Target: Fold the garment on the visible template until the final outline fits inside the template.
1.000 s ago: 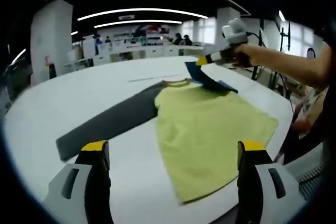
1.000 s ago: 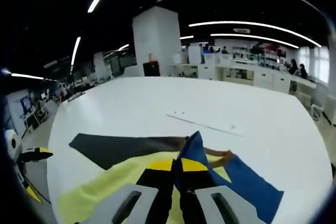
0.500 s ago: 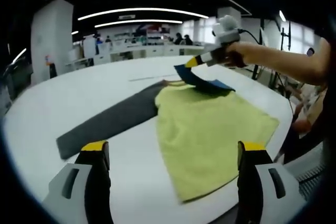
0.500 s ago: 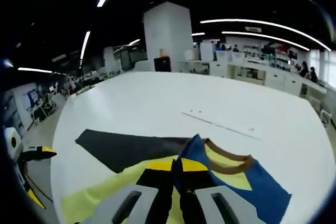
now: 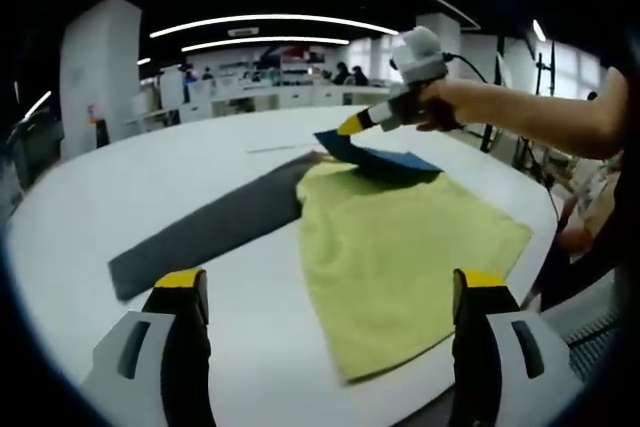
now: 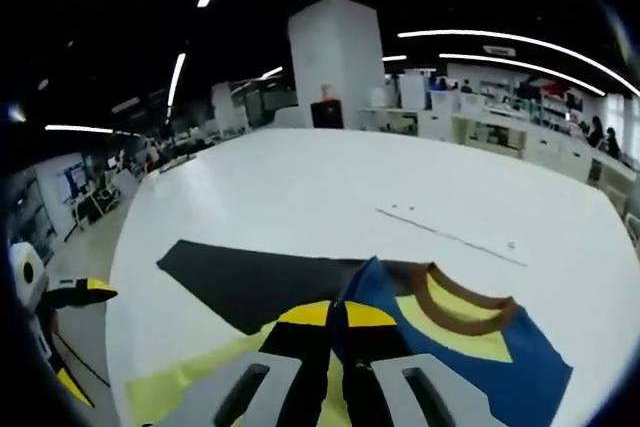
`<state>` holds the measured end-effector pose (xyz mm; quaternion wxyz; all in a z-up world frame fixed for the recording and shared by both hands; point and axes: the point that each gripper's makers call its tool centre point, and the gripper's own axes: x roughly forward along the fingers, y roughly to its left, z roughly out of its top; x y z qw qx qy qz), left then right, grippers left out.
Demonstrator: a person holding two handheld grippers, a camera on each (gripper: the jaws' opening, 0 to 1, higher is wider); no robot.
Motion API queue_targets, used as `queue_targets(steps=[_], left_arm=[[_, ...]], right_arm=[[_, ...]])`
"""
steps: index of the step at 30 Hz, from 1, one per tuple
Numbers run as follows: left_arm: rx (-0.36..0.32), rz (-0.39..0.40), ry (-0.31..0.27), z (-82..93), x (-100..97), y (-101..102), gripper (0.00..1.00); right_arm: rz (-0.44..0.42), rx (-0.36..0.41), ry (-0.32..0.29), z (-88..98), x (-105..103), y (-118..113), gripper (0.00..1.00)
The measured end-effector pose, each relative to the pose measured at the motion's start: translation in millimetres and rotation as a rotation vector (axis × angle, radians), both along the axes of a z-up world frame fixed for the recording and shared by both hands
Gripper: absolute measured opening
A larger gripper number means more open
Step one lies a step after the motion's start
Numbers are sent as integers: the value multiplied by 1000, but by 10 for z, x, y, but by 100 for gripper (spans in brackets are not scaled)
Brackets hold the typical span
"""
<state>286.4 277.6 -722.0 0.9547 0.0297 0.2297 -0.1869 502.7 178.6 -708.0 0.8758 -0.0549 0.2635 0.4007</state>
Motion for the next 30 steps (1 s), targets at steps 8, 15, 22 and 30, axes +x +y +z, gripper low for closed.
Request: queue_targets(steps=[8,15,22,30], left_arm=[[-1,8,-2,-16,-3,35,99],[3,13,-9,-6,-16,57,99],[0,12,-8,-9,-10,40,99],[0,14,-13,10,5,49,99]], right_arm=[[11,-33,41,-294,-85,131,0],[16,-57,70,-603,-133,221,0],[31,-60,117,-790,-194,285,0],[36,-41,160,-813,-280,297,0]])
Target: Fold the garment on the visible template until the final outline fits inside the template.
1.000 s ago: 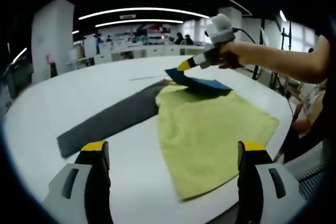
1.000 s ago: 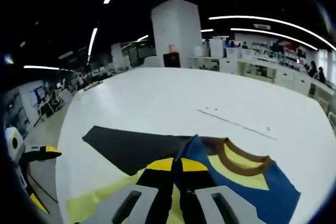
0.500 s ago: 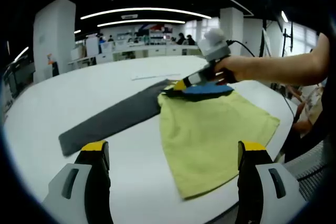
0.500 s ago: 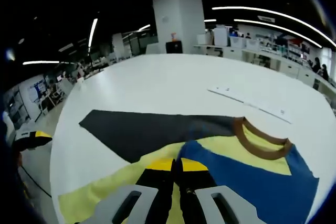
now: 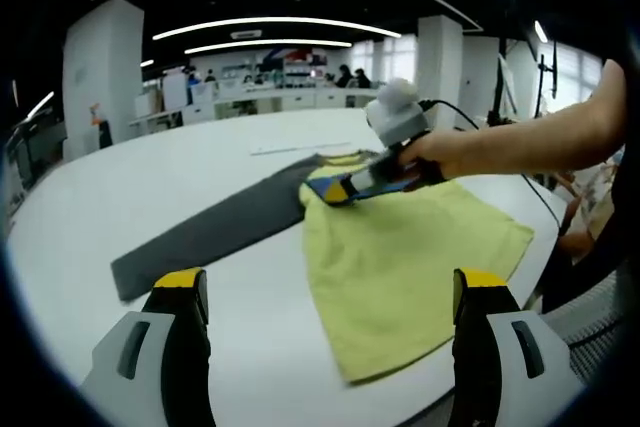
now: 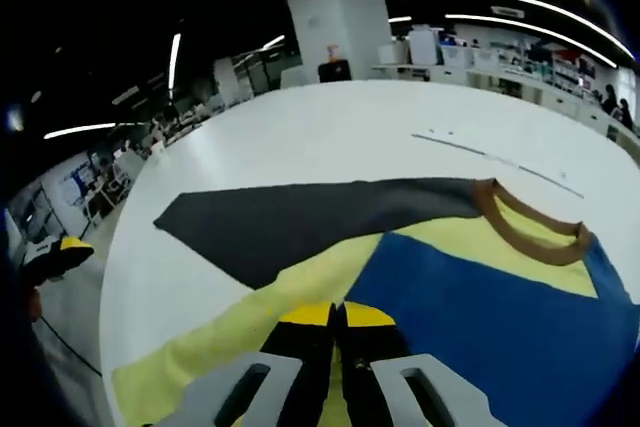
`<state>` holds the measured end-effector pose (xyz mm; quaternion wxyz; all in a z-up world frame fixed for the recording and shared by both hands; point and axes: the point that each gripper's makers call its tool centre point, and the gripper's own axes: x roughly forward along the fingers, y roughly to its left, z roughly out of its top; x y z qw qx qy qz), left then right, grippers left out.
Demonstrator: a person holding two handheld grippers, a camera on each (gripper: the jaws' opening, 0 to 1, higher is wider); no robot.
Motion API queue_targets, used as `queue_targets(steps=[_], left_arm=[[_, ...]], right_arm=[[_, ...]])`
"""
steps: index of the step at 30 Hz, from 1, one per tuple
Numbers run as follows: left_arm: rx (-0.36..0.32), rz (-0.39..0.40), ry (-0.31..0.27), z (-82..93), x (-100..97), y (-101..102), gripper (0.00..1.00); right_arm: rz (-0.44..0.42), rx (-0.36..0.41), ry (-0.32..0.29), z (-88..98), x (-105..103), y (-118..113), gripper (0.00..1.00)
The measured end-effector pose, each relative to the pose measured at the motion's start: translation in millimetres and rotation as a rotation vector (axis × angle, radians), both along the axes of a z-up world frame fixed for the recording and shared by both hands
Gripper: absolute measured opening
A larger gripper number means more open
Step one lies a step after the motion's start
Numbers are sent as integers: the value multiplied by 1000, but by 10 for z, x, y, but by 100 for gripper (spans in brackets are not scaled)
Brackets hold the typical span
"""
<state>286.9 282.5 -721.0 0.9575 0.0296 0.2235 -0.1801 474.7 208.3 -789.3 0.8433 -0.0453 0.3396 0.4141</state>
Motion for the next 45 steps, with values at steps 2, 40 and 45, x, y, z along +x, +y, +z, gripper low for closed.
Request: queue_targets(steps=[2,40,45], left_arm=[[2,1,0,2,5,5,99],[-26,195,-13,149,378,873,99],[-28,285,-14,87,442,1152,97]], right_arm=[[4,7,-4,34,-1,4,7],[165,134,-118,673,-518,-320,99],[158,144,-131,704,-527,-377,99]])
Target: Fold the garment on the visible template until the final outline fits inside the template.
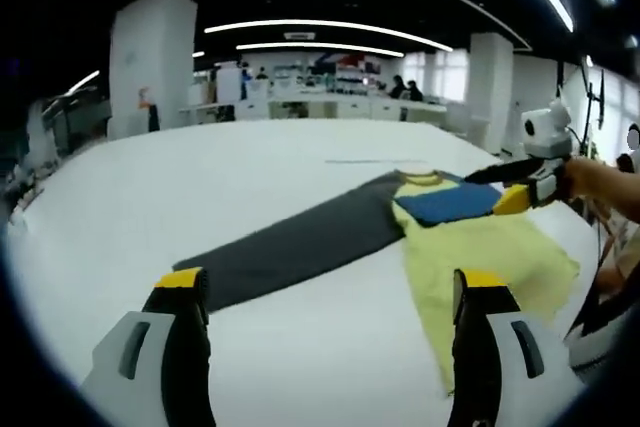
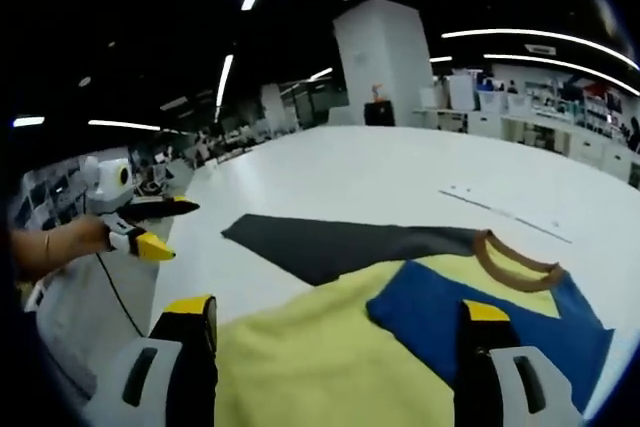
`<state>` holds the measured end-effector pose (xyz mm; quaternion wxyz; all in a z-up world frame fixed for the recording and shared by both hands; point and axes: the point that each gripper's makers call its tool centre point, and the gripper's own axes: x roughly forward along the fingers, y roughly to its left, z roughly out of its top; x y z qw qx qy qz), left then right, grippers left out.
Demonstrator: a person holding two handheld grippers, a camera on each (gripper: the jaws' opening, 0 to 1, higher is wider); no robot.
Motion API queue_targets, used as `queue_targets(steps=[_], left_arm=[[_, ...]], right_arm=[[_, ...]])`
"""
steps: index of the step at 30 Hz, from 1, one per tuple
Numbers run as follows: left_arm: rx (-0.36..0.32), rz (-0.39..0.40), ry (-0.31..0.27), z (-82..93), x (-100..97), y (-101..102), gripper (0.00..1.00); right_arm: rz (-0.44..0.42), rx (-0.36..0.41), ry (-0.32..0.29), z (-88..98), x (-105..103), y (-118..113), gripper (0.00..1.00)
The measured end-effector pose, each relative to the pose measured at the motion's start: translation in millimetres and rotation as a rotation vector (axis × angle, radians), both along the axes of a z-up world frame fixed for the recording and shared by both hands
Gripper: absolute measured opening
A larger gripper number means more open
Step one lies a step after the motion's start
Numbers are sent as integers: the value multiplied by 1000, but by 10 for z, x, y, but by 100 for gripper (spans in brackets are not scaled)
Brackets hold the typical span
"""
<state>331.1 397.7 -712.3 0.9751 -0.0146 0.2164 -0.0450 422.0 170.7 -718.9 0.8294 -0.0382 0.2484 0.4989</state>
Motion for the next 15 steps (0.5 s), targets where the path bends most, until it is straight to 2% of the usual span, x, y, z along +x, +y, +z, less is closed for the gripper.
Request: queue_targets(steps=[5,8,15], left_arm=[[21,97,20,-107,31,308,88],[30,130,21,-146,60,425,85],[33,204,41,-296,94,654,71]], right_arm=[[-10,13,-5,23,-4,-66,98],[-11,9,-16,29,-19,-122,98],[-20,9,-23,33,-34,-252,97]])
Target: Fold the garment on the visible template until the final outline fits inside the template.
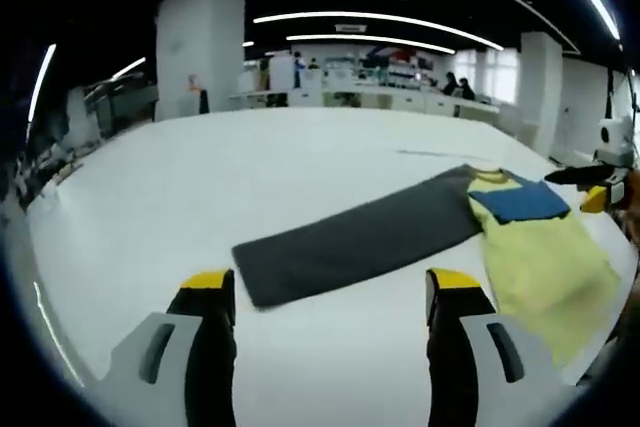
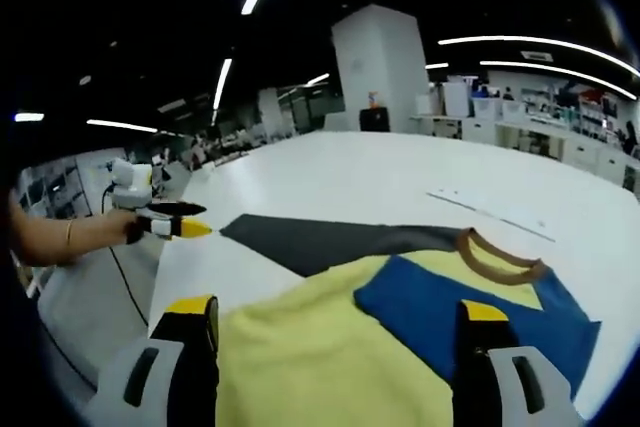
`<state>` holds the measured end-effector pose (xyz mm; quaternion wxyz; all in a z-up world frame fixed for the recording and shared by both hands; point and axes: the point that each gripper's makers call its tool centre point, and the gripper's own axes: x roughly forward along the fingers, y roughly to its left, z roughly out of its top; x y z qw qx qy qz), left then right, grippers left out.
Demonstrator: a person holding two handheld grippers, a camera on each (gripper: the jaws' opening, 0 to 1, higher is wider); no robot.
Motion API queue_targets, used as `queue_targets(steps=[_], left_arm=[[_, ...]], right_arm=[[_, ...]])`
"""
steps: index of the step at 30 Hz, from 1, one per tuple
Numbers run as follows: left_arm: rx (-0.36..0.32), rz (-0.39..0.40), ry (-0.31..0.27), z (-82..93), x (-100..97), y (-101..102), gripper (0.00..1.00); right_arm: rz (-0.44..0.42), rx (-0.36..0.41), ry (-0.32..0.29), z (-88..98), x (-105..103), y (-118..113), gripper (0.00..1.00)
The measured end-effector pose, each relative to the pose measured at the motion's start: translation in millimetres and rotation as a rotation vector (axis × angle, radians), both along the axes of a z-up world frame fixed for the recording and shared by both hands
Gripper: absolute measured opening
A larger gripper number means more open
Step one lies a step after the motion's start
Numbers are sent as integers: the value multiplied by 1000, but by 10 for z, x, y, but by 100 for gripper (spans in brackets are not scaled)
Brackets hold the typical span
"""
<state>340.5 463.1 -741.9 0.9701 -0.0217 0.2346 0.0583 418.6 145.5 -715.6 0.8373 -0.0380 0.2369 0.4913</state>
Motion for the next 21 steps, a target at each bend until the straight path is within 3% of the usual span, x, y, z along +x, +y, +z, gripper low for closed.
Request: queue_targets(steps=[12,15,21], left_arm=[[37,90,35,-226,12,253,50],[-58,159,28,-281,25,310,44],[-38,186,64,-321,40,310,40]], right_arm=[[-4,-2,-6,-24,-81,-162,97],[-5,-7,-12,-34,-97,-197,96],[-16,7,-15,-22,-111,-246,94]])
